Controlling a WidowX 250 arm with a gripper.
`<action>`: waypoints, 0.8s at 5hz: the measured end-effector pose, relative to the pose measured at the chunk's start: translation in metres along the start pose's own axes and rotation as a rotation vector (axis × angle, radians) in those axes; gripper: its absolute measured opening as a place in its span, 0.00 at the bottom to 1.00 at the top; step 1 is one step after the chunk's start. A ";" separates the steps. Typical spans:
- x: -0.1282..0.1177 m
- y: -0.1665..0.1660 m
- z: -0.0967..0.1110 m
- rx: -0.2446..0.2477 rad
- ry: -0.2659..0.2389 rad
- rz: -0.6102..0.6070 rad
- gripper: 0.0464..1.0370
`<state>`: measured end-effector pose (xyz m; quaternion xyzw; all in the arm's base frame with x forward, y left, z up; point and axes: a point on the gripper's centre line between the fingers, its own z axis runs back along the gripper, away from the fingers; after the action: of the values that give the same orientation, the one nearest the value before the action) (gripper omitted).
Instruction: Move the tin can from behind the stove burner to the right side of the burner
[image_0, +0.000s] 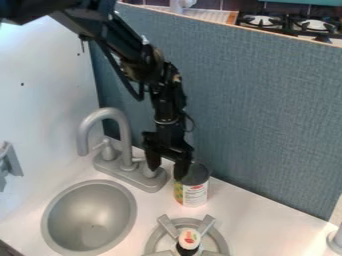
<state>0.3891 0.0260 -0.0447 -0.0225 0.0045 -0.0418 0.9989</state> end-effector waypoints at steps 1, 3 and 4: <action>0.007 -0.003 -0.008 -0.004 -0.021 0.001 0.97; 0.019 -0.001 -0.009 0.024 -0.098 0.067 0.97; 0.012 -0.009 -0.016 -0.005 -0.088 0.108 0.97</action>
<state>0.4003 0.0157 -0.0605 -0.0264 -0.0381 0.0129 0.9988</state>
